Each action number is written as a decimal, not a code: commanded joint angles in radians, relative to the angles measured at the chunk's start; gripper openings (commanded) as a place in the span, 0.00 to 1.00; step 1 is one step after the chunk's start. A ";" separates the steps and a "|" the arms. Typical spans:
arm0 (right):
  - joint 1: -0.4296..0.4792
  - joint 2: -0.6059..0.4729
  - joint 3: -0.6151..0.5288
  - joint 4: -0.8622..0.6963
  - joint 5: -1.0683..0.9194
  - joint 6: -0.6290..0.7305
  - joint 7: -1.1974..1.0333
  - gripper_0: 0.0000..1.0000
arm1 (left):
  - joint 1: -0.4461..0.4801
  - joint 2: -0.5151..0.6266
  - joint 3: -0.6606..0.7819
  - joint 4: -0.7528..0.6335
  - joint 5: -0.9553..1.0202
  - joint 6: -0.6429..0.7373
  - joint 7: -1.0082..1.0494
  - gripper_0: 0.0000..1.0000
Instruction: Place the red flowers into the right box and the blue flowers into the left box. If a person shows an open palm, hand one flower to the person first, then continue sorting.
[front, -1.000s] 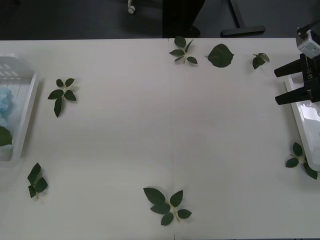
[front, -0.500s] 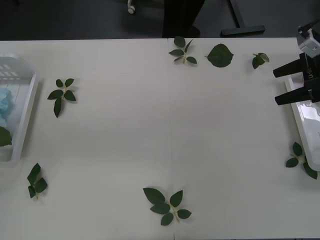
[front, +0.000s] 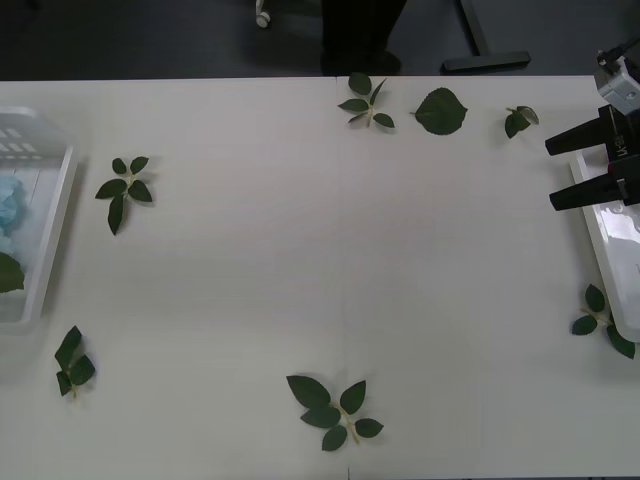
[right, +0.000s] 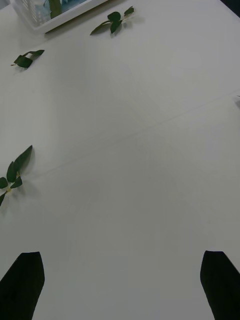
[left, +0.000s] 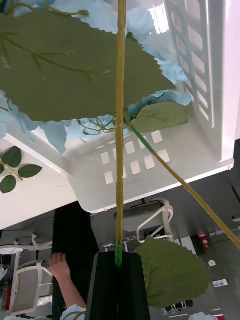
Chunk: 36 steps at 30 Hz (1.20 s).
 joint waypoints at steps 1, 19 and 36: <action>0.007 0.003 0.000 -0.002 -0.016 0.008 -0.009 0.91 | 0.011 0.049 -0.014 0.005 -0.006 -0.019 -0.060 0.01; 0.007 0.003 0.000 -0.002 -0.016 0.008 -0.009 0.99 | 0.011 0.050 -0.001 0.005 -0.055 -0.022 -0.080 1.00; 0.007 0.003 0.000 -0.002 -0.016 0.008 -0.009 1.00 | 0.105 0.041 0.130 -0.397 -0.259 0.060 -0.253 1.00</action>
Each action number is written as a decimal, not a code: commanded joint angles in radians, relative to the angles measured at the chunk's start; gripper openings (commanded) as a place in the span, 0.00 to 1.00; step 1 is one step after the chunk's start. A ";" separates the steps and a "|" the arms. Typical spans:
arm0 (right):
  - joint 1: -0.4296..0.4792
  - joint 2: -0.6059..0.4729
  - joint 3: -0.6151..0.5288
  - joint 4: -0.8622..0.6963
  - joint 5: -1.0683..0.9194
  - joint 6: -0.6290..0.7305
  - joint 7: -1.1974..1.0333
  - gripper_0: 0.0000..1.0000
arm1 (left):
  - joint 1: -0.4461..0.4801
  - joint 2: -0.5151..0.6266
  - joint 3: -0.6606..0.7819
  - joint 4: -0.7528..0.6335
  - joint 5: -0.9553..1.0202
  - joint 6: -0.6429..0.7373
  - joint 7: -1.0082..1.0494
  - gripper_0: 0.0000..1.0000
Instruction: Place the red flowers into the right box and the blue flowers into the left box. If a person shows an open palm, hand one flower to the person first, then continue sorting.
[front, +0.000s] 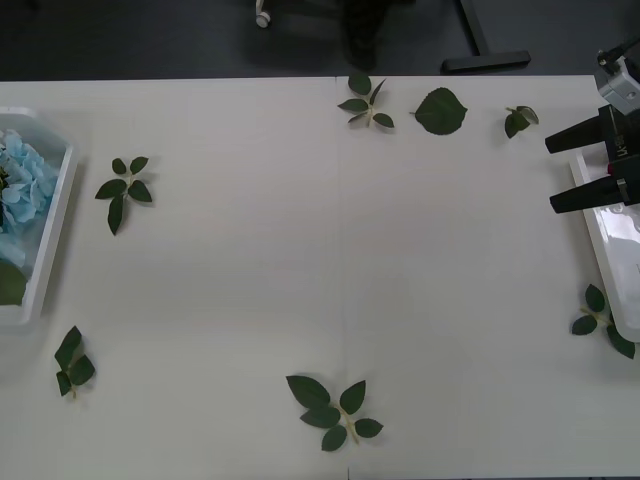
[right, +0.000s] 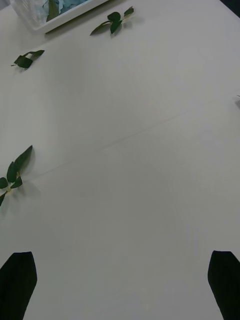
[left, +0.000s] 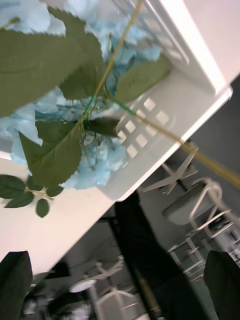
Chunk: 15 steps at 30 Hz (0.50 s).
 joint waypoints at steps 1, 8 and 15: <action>0.007 0.003 0.000 -0.003 -0.015 0.008 -0.009 1.00 | 0.028 0.030 0.020 -0.161 -0.090 0.006 -0.143 1.00; 0.007 0.003 0.000 -0.003 -0.015 0.008 -0.009 1.00 | 0.030 -0.082 0.014 -0.434 -0.279 0.006 -0.394 1.00; 0.007 0.003 0.000 -0.003 -0.015 0.008 -0.009 1.00 | 0.019 -0.208 -0.014 -0.606 -0.412 0.152 -0.704 1.00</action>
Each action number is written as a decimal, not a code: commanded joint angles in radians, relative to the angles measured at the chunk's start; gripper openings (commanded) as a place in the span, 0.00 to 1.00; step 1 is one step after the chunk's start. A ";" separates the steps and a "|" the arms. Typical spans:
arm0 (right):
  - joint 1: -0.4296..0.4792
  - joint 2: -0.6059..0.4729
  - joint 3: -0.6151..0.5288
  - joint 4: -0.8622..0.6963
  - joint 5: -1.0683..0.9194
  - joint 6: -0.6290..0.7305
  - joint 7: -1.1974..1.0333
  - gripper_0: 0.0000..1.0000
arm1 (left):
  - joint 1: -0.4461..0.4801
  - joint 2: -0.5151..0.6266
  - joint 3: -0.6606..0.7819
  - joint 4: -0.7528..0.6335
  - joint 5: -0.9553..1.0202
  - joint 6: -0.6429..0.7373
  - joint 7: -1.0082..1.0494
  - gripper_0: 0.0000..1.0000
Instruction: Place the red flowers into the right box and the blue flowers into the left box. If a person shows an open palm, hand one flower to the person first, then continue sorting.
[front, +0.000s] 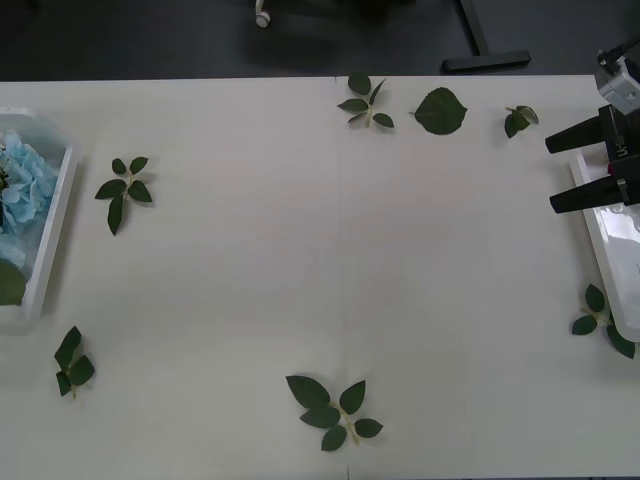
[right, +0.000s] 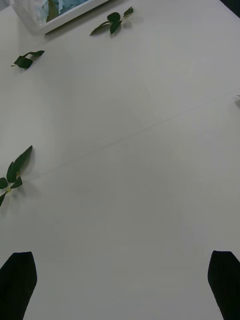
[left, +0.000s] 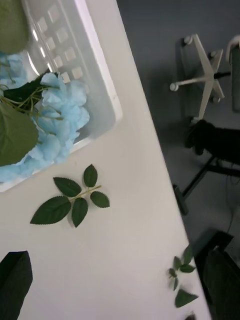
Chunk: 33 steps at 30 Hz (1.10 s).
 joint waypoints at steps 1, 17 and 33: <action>0.007 0.003 0.000 -0.004 -0.013 0.007 -0.009 1.00 | -0.004 -0.098 -0.017 -0.115 -0.115 0.173 -0.259 1.00; 0.007 0.003 0.000 -0.004 -0.013 0.007 -0.009 1.00 | 0.095 -0.289 -0.077 -0.423 -0.175 0.302 -1.279 1.00; 0.007 0.003 0.000 -0.004 -0.013 0.007 -0.009 1.00 | 0.358 -0.191 -0.203 -0.329 0.687 -0.181 -2.118 1.00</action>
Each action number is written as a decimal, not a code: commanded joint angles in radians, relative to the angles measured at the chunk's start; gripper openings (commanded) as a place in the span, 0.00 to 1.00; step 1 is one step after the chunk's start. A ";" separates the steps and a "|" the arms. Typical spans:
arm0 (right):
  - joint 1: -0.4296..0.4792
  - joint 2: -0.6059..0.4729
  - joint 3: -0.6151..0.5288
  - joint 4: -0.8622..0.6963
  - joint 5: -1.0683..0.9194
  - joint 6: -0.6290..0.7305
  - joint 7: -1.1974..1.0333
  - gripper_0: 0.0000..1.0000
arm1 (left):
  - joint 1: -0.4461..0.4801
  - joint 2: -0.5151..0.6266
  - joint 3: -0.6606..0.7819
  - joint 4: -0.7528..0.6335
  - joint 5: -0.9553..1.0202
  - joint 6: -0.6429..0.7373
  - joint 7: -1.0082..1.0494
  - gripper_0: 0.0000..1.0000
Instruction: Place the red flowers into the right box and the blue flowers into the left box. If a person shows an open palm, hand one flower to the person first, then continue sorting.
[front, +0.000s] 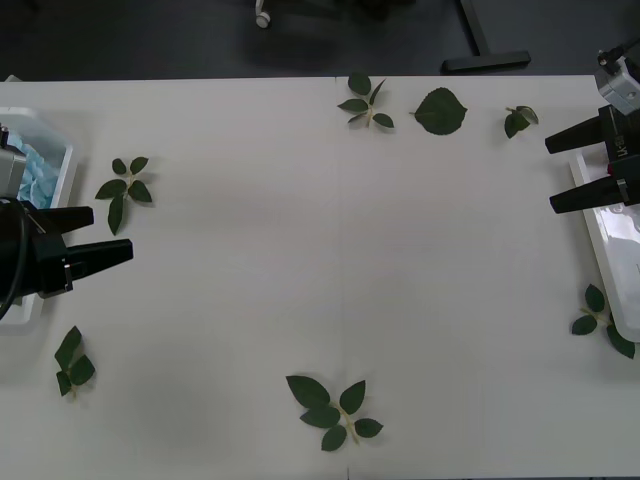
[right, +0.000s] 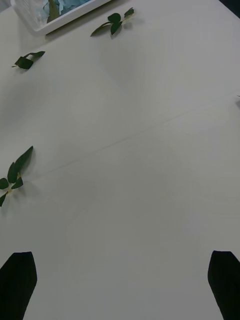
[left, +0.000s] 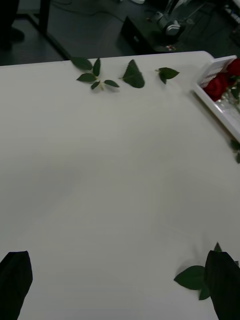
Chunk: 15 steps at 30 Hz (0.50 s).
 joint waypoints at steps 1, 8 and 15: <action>0.007 0.003 0.000 -0.005 -0.011 0.007 -0.009 1.00 | 0.030 0.059 -0.079 0.071 0.242 -0.028 -0.436 1.00; 0.007 0.003 0.000 -0.005 -0.011 0.007 -0.009 1.00 | -0.020 0.190 -0.266 0.128 0.593 -0.073 -0.577 1.00; 0.007 0.003 0.000 -0.005 -0.011 0.007 -0.009 1.00 | -0.135 0.334 -0.409 0.116 0.831 -0.091 -0.577 1.00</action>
